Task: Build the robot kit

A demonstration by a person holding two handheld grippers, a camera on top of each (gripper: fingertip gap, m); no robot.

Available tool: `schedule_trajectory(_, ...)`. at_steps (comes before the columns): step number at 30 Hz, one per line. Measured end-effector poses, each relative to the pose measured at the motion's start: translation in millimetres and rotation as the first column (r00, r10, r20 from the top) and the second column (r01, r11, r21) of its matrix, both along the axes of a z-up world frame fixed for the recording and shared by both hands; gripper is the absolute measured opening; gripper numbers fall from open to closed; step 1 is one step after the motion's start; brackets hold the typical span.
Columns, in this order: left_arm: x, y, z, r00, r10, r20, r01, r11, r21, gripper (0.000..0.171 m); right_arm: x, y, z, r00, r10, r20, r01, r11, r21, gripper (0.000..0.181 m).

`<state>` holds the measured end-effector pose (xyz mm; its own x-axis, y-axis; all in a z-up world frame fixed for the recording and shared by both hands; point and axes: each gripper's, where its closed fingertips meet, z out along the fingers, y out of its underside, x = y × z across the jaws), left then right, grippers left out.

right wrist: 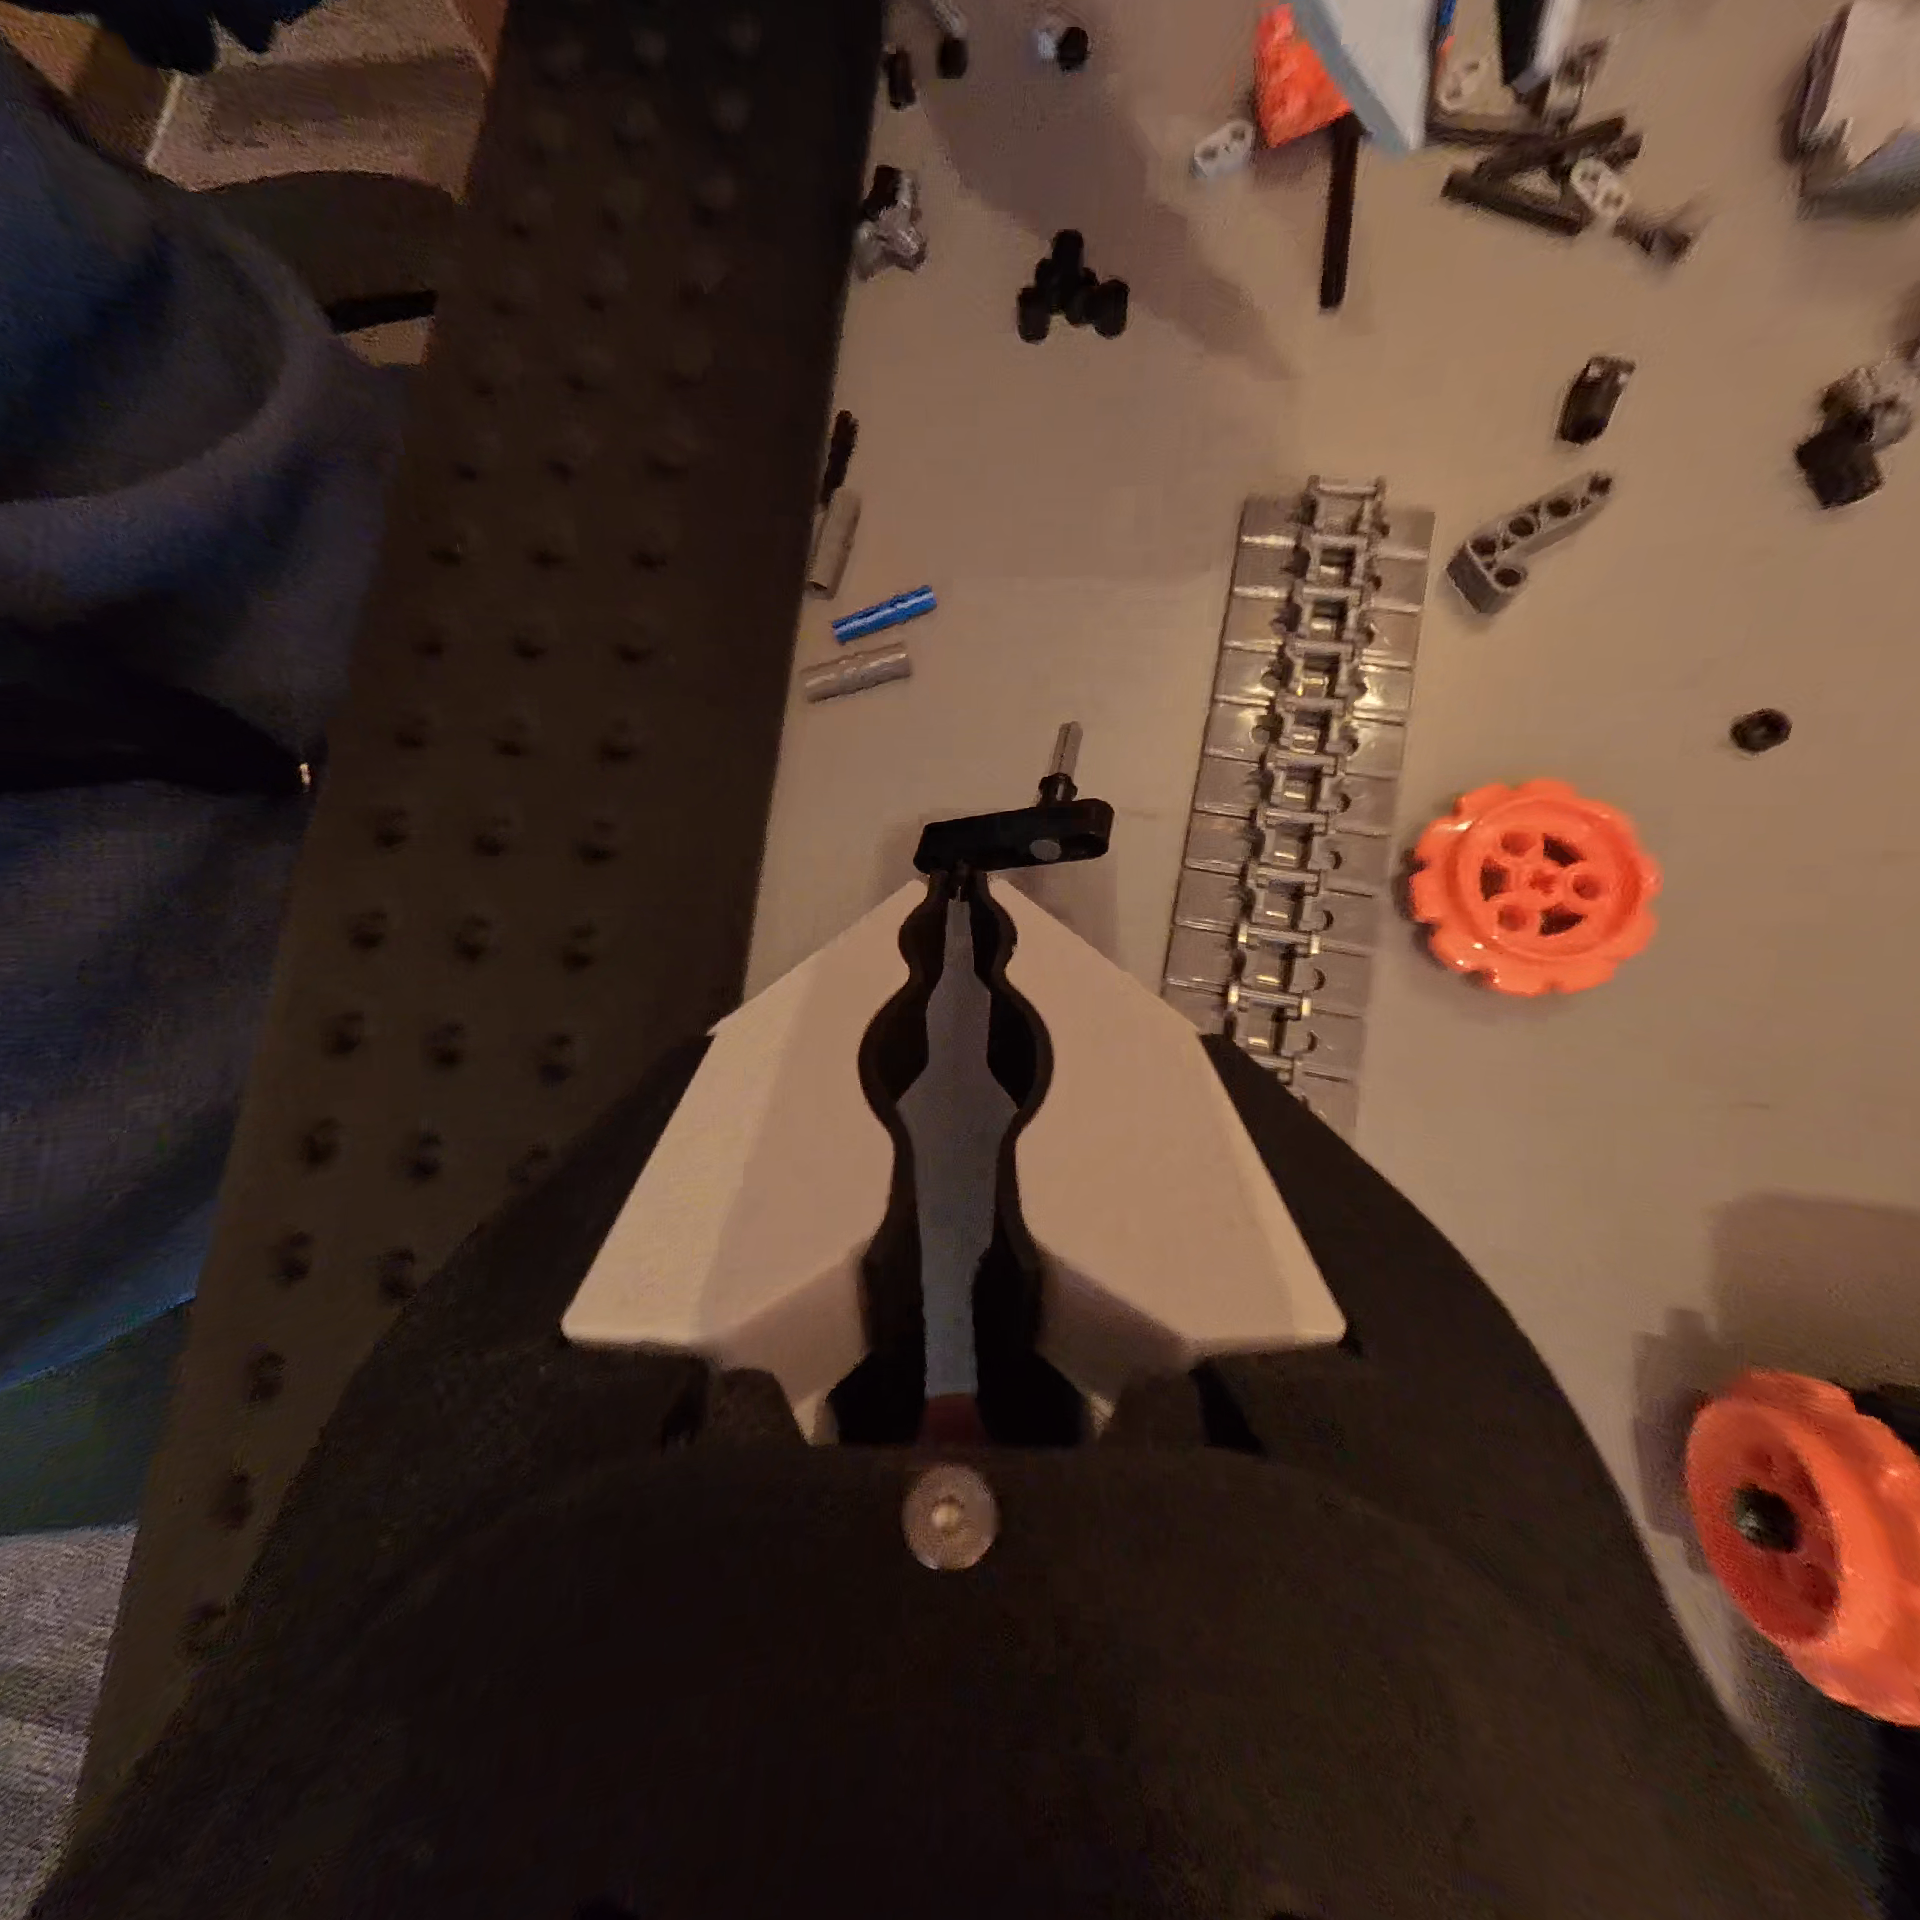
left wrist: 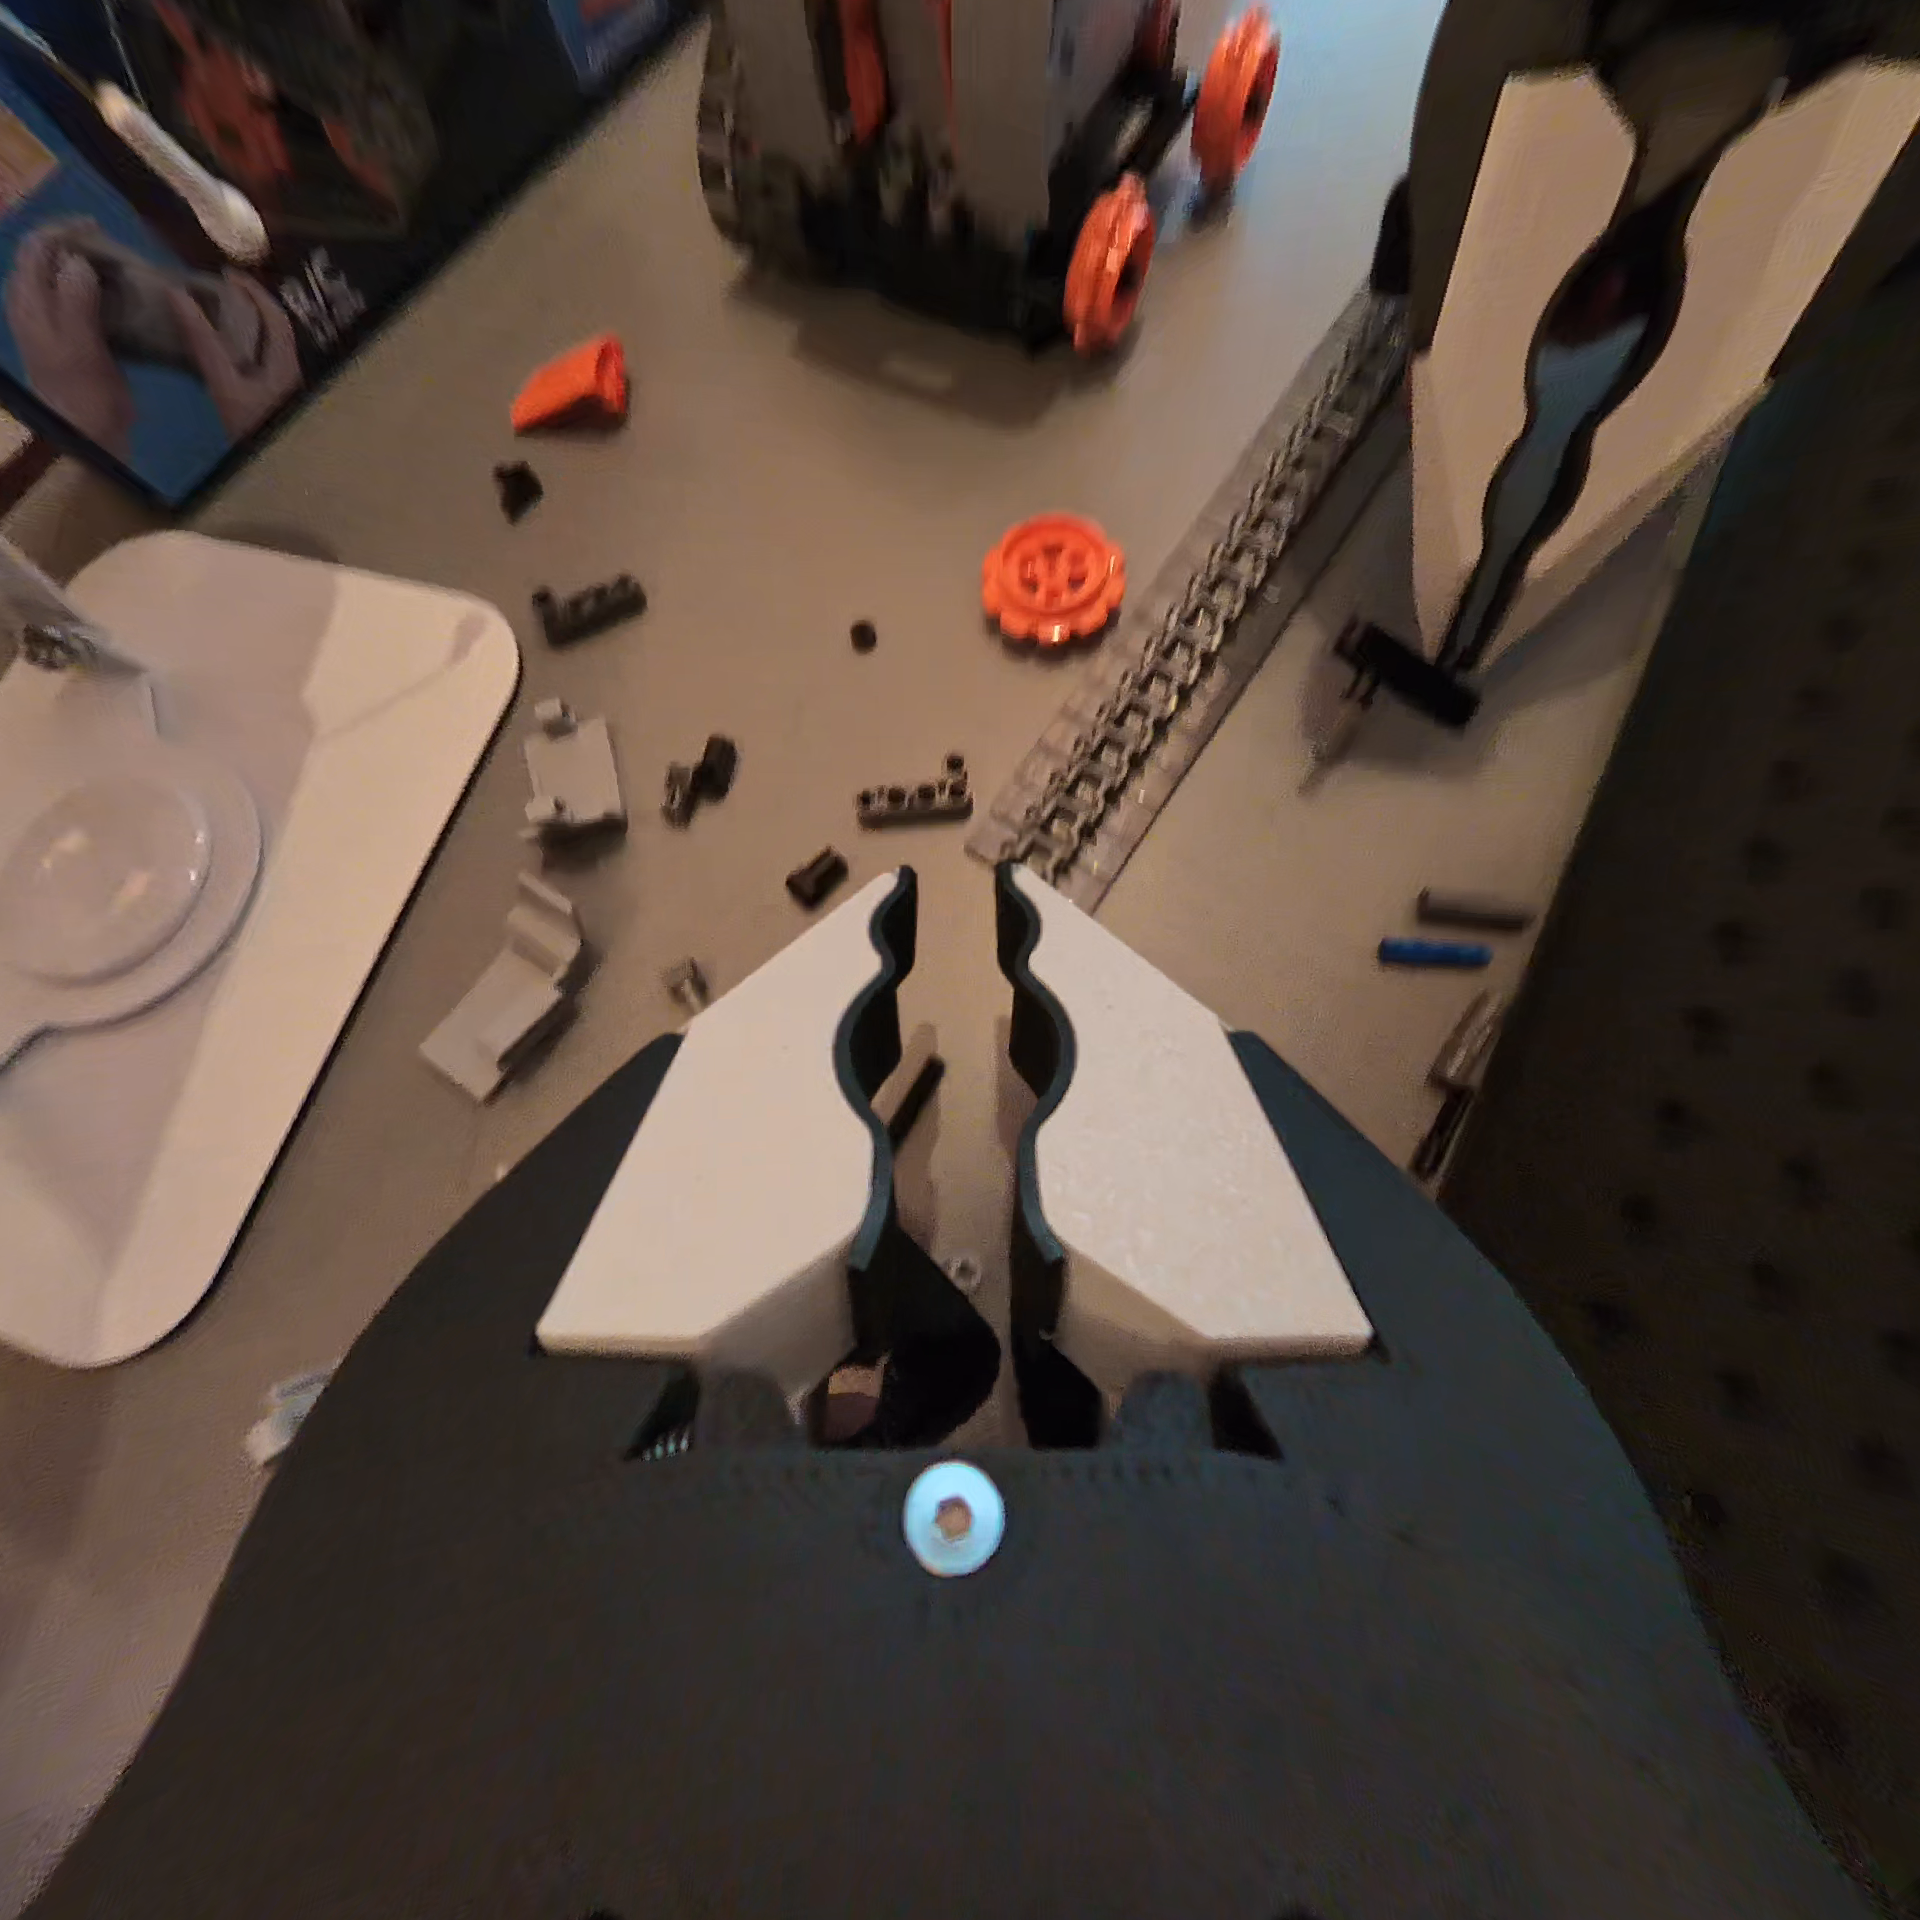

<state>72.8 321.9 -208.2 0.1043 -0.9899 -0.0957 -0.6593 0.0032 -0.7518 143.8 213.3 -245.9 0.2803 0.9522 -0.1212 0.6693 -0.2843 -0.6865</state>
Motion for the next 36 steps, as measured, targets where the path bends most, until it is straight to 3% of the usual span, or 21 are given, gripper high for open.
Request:
schedule_trajectory(3, -28, 0, -21, 0.983, -0.019, -0.181, 0.025, 0.999, 0.026, 0.028, 1, 0, -14, 0.999, -0.010, 0.036, 0.012, 0.998, -0.055, 0.002)
schedule_trajectory(5, -42, -7, -30, 0.963, -0.059, -0.264, 0.067, 0.997, 0.023, 0.027, -1, 1, -15, 1.000, -0.017, 0.027, 0.019, 0.998, -0.064, 0.003)
schedule_trajectory(10, -61, -25, -39, 0.931, -0.123, -0.343, 0.130, 0.991, -0.002, 0.025, 3, 1, -14, 1.000, -0.022, 0.022, 0.024, 0.998, -0.055, 0.016)
schedule_trajectory(15, -96, -20, -25, 0.922, -0.078, -0.380, 0.095, 0.995, 0.027, 0.019, 9, 5, -4, 0.998, -0.053, -0.021, 0.053, 0.998, -0.024, 0.016)
schedule_trajectory(20, -133, -25, -33, 0.884, -0.063, -0.463, 0.083, 0.996, 0.023, 0.018, 10, 7, -3, 0.998, -0.051, -0.022, 0.051, 0.999, -0.003, 0.016)
schedule_trajectory(27, -134, -33, -35, 0.896, -0.072, -0.437, 0.099, 0.994, 0.039, 0.021, 12, 11, 2, 0.997, -0.064, -0.043, 0.066, 0.997, 0.029, 0.015)
schedule_trajectory(32, -94, -66, -30, 0.904, -0.232, -0.358, 0.255, 0.967, 0.016, 0.022, 9, 12, 5, 0.997, -0.056, -0.062, 0.059, 0.997, 0.045, 0.015)
schedule_trajectory(34, -90, -59, -28, 0.903, -0.207, -0.376, 0.252, 0.965, 0.074, 0.025, 10, 12, 4, 0.996, -0.059, -0.063, 0.062, 0.997, 0.047, 0.015)
schedule_trajectory(36, -95, -33, -19, 0.923, -0.102, -0.372, 0.164, 0.977, 0.139, 0.025, 12, 14, 5, 0.996, -0.068, -0.063, 0.071, 0.996, 0.059, 0.015)
